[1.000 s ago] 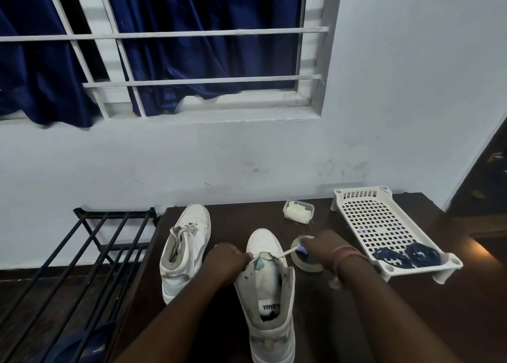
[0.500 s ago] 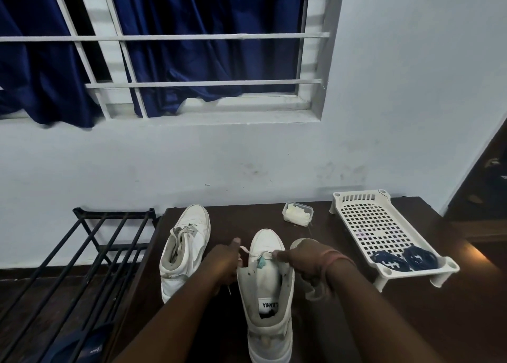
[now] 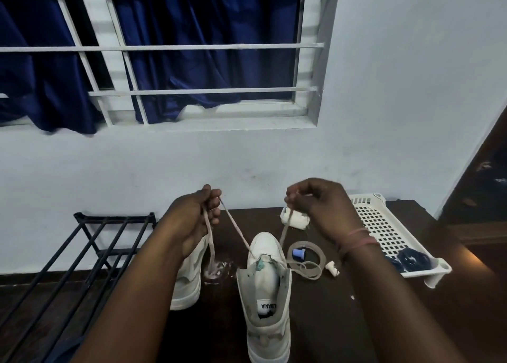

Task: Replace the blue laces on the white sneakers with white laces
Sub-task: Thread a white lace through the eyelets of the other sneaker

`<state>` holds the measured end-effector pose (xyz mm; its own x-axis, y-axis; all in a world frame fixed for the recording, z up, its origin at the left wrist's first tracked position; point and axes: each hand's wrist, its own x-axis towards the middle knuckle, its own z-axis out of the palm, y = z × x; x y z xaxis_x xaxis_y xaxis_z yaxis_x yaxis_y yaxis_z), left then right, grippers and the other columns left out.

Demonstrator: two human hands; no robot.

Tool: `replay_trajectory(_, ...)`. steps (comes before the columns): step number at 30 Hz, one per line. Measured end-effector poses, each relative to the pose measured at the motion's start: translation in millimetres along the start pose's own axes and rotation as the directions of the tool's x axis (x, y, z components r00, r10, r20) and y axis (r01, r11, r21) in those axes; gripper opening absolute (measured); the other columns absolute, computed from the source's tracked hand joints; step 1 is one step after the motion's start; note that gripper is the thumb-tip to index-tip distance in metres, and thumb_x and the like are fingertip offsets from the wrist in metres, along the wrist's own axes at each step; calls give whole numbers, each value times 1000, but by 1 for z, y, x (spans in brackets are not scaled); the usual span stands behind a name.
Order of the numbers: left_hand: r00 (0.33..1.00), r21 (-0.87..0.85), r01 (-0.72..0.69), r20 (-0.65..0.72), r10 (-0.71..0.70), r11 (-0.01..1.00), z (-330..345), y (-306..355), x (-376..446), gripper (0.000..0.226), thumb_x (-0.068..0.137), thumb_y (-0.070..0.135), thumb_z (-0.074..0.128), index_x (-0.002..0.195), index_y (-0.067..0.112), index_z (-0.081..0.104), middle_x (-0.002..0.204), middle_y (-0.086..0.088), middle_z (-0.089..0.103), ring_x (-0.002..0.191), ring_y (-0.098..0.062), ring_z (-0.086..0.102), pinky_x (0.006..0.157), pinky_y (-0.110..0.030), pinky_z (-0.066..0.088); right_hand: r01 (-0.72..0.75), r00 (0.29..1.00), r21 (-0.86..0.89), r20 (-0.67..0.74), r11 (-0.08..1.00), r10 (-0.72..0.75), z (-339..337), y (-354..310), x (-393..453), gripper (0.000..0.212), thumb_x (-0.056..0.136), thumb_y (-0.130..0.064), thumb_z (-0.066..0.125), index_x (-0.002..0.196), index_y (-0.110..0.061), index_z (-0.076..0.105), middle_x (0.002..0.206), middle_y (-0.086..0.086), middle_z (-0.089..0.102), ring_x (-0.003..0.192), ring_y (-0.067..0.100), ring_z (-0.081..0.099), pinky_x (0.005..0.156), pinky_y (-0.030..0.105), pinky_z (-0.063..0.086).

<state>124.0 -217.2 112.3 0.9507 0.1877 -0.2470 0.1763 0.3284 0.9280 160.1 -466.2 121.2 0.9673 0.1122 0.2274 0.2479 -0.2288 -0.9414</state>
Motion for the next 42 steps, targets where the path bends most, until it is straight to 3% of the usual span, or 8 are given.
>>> replay_trajectory(5,986,-236,-87,120,118,968,15,22,-15,22,101,8,46,119,1,58,100,-11,71,76,-19,70,67,-28,58,140,988,300,-110,944,-112,7,-33,-8,12,92,2,61,98,5,71,84,23,71,68,27,68,67,35,60)
replay_trajectory(12,986,-270,23,163,22,963,43,-7,-16,28,101,0,43,126,-7,56,90,-11,72,69,-15,69,60,-24,58,-103,923,10,374,995,92,39,4,-19,17,90,-20,70,105,-11,72,71,6,66,52,6,53,54,18,43)
replay_trajectory(15,994,-153,-2,112,19,988,42,-17,-8,26,102,7,45,118,-2,63,82,-4,69,61,-12,61,55,-23,48,-92,912,-303,357,948,203,42,26,-11,36,80,-42,76,107,-20,67,100,-4,71,87,7,65,79,25,50)
replay_trajectory(18,996,162,-84,0,85,983,33,-36,10,20,101,12,52,116,9,66,81,-3,68,58,-12,54,54,-27,41,-126,842,-728,281,673,461,43,45,-18,54,66,-65,74,89,-17,63,82,-1,63,74,14,58,66,28,47)
replay_trajectory(21,996,574,-3,-71,54,819,20,-81,25,10,81,23,73,91,21,74,79,-6,72,65,-20,63,68,-37,54,-164,784,-807,243,568,572,47,46,-27,53,69,-60,74,92,-14,60,74,-1,56,72,17,55,64,25,44)
replay_trajectory(28,992,749,98,-125,-5,656,24,-121,32,53,49,45,87,45,12,46,45,0,43,45,-13,39,52,-28,30,-175,790,-823,210,540,576,49,47,-24,52,72,-51,76,106,-14,62,78,-1,57,75,19,56,61,24,41)
replay_trajectory(33,988,614,122,-147,-40,780,19,-125,42,24,81,14,77,64,2,65,55,-9,69,50,-19,63,57,-25,46,-110,784,-889,196,443,589,51,51,-23,53,78,-47,74,114,-9,64,92,6,60,80,21,54,68,26,40)
replay_trajectory(42,941,90,182,-306,-147,979,22,-119,41,24,105,6,43,83,8,50,57,-7,44,30,-7,39,34,-15,34,-152,788,-893,149,423,598,53,58,-21,30,79,-31,71,102,-11,68,79,2,57,76,21,56,66,25,43)
